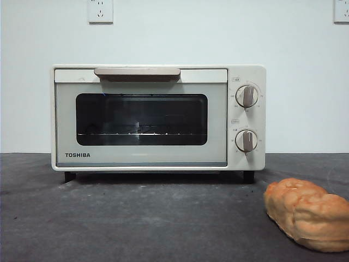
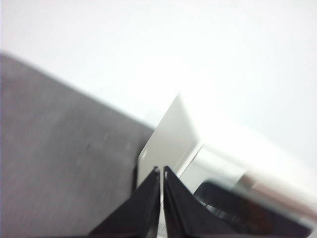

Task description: The left arm flap open the oven, the right arm pick bread and place it into oven, the left arm flap close the oven

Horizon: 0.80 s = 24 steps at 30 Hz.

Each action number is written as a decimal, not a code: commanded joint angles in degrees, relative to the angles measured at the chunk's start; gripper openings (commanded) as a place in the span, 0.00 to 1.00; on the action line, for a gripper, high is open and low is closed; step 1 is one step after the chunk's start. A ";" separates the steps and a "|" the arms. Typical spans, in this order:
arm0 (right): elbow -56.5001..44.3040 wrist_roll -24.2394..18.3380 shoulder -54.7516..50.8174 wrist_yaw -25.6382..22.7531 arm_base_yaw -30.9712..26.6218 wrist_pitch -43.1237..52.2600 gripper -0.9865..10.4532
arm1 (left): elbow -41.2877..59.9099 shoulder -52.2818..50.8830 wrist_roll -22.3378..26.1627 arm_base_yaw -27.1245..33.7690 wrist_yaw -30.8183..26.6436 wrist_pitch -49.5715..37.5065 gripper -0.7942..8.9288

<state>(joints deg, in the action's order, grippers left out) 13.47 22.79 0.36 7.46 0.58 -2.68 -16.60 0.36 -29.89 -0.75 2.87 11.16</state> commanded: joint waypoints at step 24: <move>39.85 -19.96 29.46 12.98 0.04 -41.57 0.09 | -33.14 28.39 23.04 -0.02 18.12 31.93 0.10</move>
<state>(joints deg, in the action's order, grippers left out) 51.96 5.78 28.58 19.86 0.60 -43.07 -47.86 27.33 -10.55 -0.78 20.21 42.19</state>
